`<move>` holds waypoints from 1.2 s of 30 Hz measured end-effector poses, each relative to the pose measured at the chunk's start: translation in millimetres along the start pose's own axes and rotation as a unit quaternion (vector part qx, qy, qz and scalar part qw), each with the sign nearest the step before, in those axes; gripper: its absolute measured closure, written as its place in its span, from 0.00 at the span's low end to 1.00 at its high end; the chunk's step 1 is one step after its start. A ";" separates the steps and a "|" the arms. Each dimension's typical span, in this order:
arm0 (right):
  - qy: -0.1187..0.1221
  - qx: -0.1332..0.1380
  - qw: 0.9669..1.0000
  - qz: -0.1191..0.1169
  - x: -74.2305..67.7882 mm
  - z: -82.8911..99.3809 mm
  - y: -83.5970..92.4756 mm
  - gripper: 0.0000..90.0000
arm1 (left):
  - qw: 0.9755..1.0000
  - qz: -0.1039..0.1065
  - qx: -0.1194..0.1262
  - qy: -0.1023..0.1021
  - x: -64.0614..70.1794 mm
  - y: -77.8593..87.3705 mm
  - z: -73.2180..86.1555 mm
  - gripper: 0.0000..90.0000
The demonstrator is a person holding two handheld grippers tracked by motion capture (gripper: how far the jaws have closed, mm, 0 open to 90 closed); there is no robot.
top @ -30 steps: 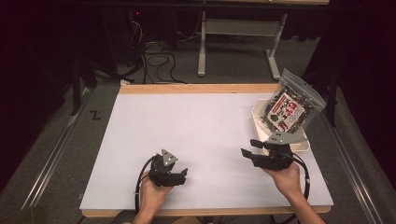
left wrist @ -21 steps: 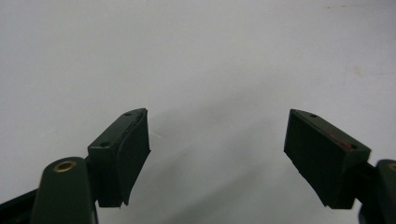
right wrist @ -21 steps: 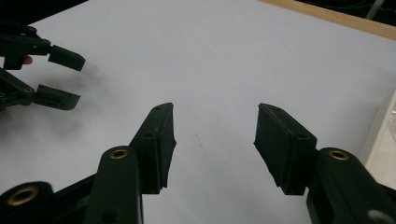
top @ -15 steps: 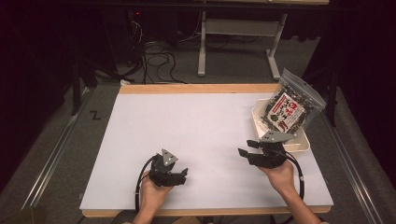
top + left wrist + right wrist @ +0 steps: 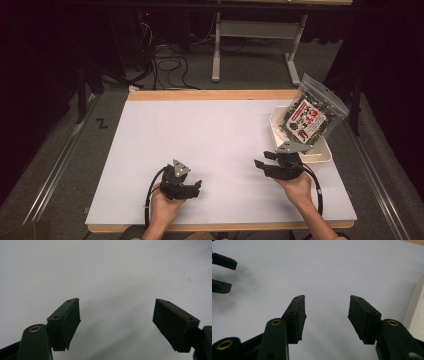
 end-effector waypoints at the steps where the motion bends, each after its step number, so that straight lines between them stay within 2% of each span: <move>1: -0.001 0.001 1.000 0.001 0.5 1.0 -1.2 0.54 | 1.000 0.000 0.000 0.000 0.1 0.0 0.0 0.25; 14: -0.012 -0.007 1.000 -0.005 1.5 13.4 -10.2 0.54 | 1.000 -0.001 -0.003 -0.001 0.2 -0.7 0.1 0.25; 18: -0.008 -0.003 1.000 -0.004 0.6 15.3 -11.2 0.53 | 1.000 -0.001 -0.002 -0.002 0.2 -0.6 0.2 0.25; 24: -0.015 0.000 1.000 -0.005 -0.3 18.6 -10.4 0.53 | 1.000 -0.001 -0.003 -0.001 0.0 -0.6 0.4 0.25; 28: -0.002 -0.006 1.000 0.015 -0.7 25.2 -15.3 0.54 | 1.000 -0.002 -0.003 -0.001 0.1 -0.1 1.3 0.25; 32: 0.016 -0.003 1.000 0.021 -5.1 26.1 -16.9 0.54 | 1.000 -0.002 -0.004 -0.001 -0.9 0.6 2.5 0.26; 36: 0.019 -0.007 1.000 0.017 -7.7 29.5 -19.2 0.53 | 1.000 -0.002 -0.003 0.000 -1.6 1.2 2.2 0.26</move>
Point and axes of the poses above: each handheld gripper's, and its own axes: y roughly backward along the jaws, z roughly out of its underside, x roughly to its right, the point moved 9 cm from there along -y, roughly forward along the jaws, and after that the axes turned 9 degrees about -x, right-handed, at the moved point
